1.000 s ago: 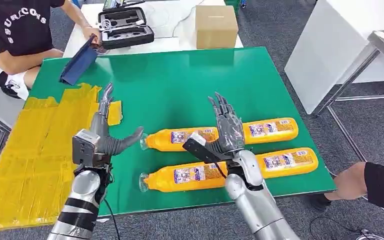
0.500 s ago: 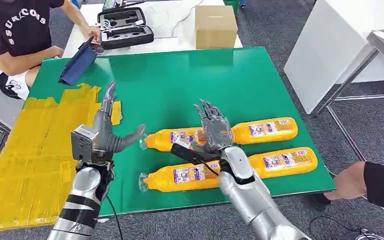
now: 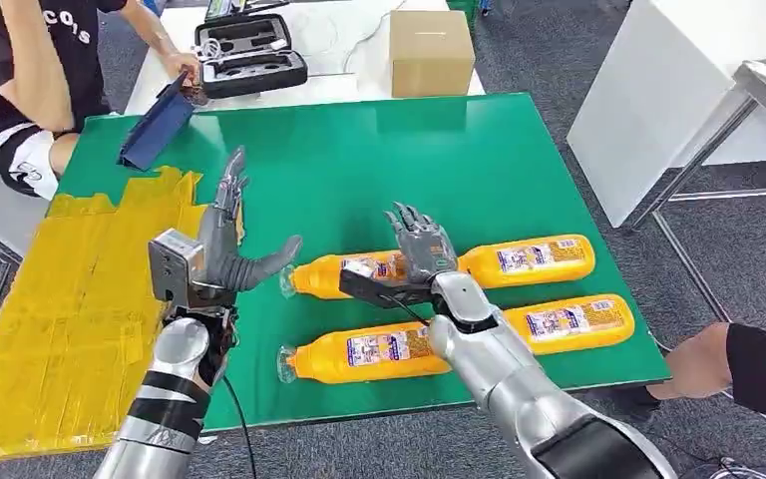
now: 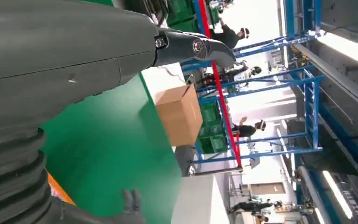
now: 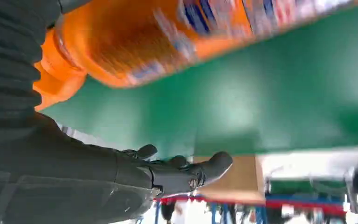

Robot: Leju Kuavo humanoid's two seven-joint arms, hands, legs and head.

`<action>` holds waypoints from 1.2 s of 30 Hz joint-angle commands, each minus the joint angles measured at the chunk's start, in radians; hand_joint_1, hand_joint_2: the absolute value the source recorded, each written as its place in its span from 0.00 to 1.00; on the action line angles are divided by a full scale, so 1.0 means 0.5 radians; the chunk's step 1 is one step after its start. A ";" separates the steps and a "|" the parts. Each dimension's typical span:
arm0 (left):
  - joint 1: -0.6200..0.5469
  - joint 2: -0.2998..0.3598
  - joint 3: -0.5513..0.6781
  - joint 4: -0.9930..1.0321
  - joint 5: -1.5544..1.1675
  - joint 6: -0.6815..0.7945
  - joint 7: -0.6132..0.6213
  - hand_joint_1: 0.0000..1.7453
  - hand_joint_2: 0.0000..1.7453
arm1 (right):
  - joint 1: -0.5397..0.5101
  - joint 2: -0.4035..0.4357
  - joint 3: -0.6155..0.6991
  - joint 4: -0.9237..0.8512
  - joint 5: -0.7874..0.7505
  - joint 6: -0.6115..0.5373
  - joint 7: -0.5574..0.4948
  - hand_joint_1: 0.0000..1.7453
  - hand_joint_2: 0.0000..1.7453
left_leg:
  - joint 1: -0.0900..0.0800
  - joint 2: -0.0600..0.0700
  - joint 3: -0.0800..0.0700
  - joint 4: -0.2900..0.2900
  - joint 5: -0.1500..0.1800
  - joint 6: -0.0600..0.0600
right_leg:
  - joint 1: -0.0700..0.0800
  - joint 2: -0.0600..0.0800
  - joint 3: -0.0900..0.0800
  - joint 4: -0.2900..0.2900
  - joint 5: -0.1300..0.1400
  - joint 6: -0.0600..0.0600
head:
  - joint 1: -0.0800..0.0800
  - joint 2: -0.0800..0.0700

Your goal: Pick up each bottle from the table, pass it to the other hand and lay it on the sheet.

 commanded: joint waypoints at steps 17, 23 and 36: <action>-0.247 -0.022 -0.100 0.416 0.055 -0.051 -0.006 0.00 1.00 | -0.240 -0.034 -0.030 0.596 -0.102 0.415 -0.103 0.00 1.00 | 0.000 -0.004 0.008 0.000 -0.002 -0.001 | 0.001 -0.006 0.009 0.000 -0.004 -0.002 | -0.001 0.000; -0.247 -0.022 -0.100 0.416 0.055 -0.051 -0.006 0.00 1.00 | -0.240 -0.034 -0.030 0.596 -0.102 0.415 -0.103 0.00 1.00 | 0.001 -0.003 0.011 0.001 -0.004 -0.002 | 0.002 -0.006 0.011 0.000 -0.005 -0.003 | -0.001 0.000; -0.269 -0.039 -0.144 0.482 0.076 -0.071 -0.028 0.00 1.00 | -0.162 -0.044 0.027 0.632 -0.018 0.265 -0.080 0.98 1.00 | 0.001 -0.004 0.012 -0.001 -0.003 -0.001 | 0.001 -0.007 0.013 -0.002 -0.004 -0.002 | 0.000 0.000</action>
